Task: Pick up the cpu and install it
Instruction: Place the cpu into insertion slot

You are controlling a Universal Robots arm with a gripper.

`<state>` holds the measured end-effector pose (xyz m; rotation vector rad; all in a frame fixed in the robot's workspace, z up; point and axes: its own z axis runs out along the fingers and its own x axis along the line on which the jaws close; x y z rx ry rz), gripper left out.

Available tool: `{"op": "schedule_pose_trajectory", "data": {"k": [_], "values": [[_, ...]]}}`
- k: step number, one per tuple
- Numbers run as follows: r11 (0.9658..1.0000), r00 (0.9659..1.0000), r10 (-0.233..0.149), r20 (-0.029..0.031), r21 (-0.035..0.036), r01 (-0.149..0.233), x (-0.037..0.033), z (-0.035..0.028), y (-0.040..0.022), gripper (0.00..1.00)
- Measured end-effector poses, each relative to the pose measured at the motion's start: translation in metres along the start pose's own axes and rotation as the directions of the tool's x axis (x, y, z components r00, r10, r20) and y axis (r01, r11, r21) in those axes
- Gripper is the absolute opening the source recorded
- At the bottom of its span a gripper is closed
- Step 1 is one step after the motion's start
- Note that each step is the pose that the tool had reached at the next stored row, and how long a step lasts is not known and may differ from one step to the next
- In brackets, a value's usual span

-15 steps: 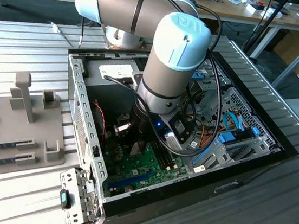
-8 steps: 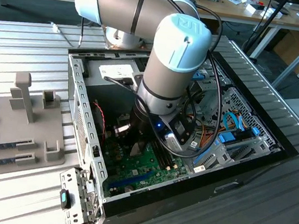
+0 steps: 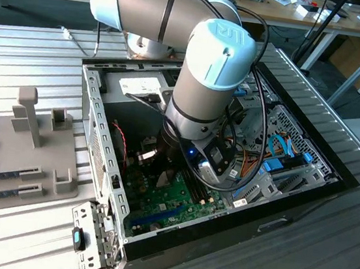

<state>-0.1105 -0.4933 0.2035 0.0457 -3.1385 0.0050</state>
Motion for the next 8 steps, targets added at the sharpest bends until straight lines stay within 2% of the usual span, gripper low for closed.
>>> {"op": "schedule_pose_trajectory", "data": {"k": [8], "values": [[1.0,1.0,0.0,0.0002,-0.0024,0.0,0.0,0.0011,0.0,0.4]]}}
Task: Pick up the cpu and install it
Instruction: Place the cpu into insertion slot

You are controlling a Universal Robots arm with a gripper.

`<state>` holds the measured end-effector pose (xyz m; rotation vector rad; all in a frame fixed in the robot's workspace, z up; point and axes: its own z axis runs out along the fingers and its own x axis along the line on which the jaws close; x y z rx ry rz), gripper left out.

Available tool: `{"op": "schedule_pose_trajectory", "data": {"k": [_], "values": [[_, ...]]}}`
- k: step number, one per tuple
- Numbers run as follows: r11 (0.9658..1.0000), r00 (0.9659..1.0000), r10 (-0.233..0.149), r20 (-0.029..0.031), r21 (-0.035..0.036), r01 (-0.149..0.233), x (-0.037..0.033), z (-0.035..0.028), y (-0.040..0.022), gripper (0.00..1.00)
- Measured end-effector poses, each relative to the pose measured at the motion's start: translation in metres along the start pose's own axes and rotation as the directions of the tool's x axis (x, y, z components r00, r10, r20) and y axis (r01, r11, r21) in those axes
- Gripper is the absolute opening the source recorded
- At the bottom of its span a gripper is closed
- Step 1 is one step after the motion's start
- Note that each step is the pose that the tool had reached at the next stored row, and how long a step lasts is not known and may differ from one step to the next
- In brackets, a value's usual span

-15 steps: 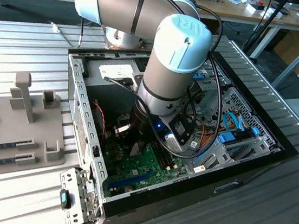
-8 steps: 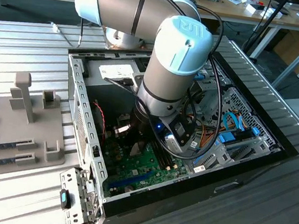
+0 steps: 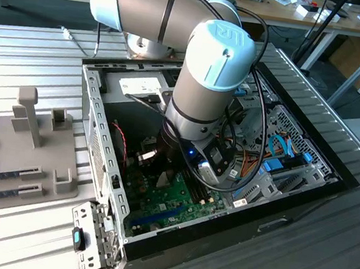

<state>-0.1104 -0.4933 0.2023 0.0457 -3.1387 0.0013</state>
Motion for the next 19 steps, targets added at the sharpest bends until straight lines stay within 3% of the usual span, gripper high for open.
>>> {"op": "schedule_pose_trajectory", "data": {"k": [9,10,12,13,14,16,19], "values": [[1.0,1.0,0.0,0.0,-0.0004,0.0,0.0,-0.0001,0.0,0.48],[1.0,1.0,0.0,-0.0002,0.0,0.0,0.0,-0.0015,-0.0001,0.48],[1.0,1.0,0.0,0.0,-0.0005,0.0,0.0,-0.0101,0.0,0.48],[1.0,1.0,0.0,0.0,-0.0006,0.0,0.0,-0.0176,0.0002,0.48],[1.0,1.0,0.0,0.0,-0.0007,0.0,0.0,-0.0201,0.0004,0.48],[1.0,1.0,0.0,0.0001,-0.0008,0.0,-0.0001,-0.0234,0.0016,0.46],[1.0,1.0,0.0,-0.0046,0.0074,0.0,-0.0035,-0.0237,0.0037,0.33]]}}
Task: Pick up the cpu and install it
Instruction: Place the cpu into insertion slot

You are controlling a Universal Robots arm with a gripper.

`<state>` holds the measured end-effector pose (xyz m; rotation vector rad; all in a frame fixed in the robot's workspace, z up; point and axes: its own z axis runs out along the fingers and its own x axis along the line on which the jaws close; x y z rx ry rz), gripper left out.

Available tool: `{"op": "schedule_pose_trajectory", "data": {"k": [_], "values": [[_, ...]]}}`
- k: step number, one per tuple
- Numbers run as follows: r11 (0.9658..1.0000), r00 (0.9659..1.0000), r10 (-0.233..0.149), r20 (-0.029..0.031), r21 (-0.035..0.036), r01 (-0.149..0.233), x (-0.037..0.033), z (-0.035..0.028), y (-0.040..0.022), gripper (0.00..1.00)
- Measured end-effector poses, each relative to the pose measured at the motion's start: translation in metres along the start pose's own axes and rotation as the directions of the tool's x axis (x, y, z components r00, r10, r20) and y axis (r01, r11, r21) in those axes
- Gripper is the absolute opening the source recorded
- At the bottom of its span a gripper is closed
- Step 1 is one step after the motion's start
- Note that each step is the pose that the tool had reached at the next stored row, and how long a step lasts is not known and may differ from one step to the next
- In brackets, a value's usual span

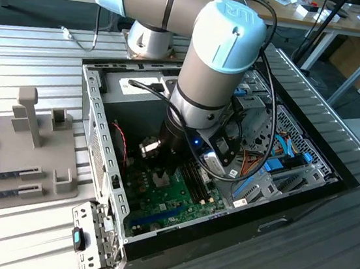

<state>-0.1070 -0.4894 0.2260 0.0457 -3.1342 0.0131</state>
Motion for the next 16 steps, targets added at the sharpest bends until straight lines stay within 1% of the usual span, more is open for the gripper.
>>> {"op": "schedule_pose_trajectory", "data": {"k": [1,2,3,4,5,6,8,9,13,14,16], "values": [[1.0,1.0,0.0,-0.0057,0.0038,0.0,-0.0039,-0.0001,0.0009,0.27],[1.0,0.9999,0.0,-0.0146,0.0055,0.0,-0.01,0.0,0.0009,0.15],[1.0,0.9997,0.0,-0.0249,0.0057,0.0,-0.0171,-0.0001,0.0007,0.11],[1.0,0.9994,0.0,-0.0341,0.0053,0.0,-0.0233,-0.0001,0.0006,0.11],[1.0,0.999,0.0,-0.0437,0.0051,0.001,-0.0319,-0.0002,0.0006,0.11],[1.0,0.9987,0.0,-0.0502,0.0049,0.001,-0.0394,-0.0003,0.0007,0.11],[1.0,0.9985,0.0,-0.0551,0.0048,0.001,-0.0464,-0.0007,0.0007,0.11],[1.0,0.9983,0.0,-0.0586,0.0049,0.001,-0.0513,-0.0015,0.0006,0.11],[1.0,0.9977,-0.001,-0.068,0.0044,0.001,-0.0619,-0.0022,0.0006,0.11],[1.0,0.9974,-0.001,-0.0726,0.0043,0.001,-0.067,-0.0026,0.0007,0.11],[1.0,0.997,-0.001,-0.0775,0.0041,0.001,-0.0724,-0.0033,0.0006,0.11]]}}
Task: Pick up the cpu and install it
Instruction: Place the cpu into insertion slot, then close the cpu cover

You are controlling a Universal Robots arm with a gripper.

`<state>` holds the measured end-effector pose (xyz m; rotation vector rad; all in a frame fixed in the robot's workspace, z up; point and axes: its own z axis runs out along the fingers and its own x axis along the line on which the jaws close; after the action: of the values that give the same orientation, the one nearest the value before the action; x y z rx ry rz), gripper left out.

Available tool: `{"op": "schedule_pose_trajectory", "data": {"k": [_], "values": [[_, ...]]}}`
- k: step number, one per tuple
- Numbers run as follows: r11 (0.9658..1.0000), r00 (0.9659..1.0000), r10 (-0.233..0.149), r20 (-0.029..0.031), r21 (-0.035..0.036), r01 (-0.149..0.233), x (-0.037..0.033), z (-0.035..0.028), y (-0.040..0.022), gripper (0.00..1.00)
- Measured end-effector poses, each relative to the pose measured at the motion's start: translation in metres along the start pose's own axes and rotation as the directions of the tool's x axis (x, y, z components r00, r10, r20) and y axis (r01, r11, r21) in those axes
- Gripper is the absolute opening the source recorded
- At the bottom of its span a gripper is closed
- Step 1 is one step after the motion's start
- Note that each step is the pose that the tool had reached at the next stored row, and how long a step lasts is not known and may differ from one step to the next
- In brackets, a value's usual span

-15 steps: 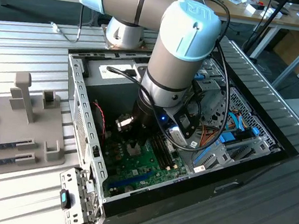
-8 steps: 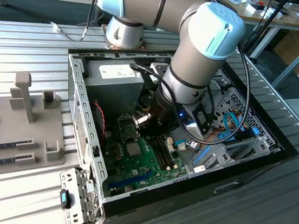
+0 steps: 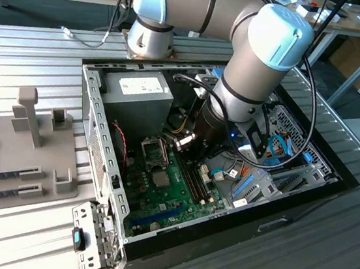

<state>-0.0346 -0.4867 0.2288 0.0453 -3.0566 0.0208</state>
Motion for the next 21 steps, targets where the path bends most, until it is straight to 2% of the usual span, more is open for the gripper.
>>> {"op": "schedule_pose_trajectory", "data": {"k": [1,5,7,8,15,16,17,19,20,21], "values": [[1.0,1.0,0.0,-0.0023,-0.0004,0.0,-0.003,-0.0018,0.0001,0.11],[1.0,1.0,0.0,-0.0051,-0.0022,0.0,-0.0056,-0.0113,-0.0001,0.11],[1.0,1.0,0.0,-0.0067,-0.0048,0.0,-0.0057,-0.0214,-0.0002,0.11],[1.0,1.0,-0.001,-0.0067,-0.0073,0.001,-0.0057,-0.0227,-0.0002,0.11],[1.0,1.0,-0.001,-0.0069,-0.0073,0.001,-0.0043,-0.0219,0.0014,0.11],[1.0,1.0,-0.001,-0.0068,-0.0075,0.001,-0.0039,-0.0213,0.0028,0.11],[1.0,1.0,-0.001,-0.0068,-0.0076,0.001,-0.0038,-0.0205,0.0078,0.11],[1.0,1.0,-0.001,-0.0067,-0.0087,0.001,-0.0033,-0.0181,0.0217,0.11],[0.9999,1.0,-0.001,-0.0066,-0.0137,0.001,-0.0025,-0.0172,0.0248,0.11],[0.9997,1.0,-0.002,-0.0062,-0.0255,0.002,-0.0018,-0.0163,0.0277,0.11]]}}
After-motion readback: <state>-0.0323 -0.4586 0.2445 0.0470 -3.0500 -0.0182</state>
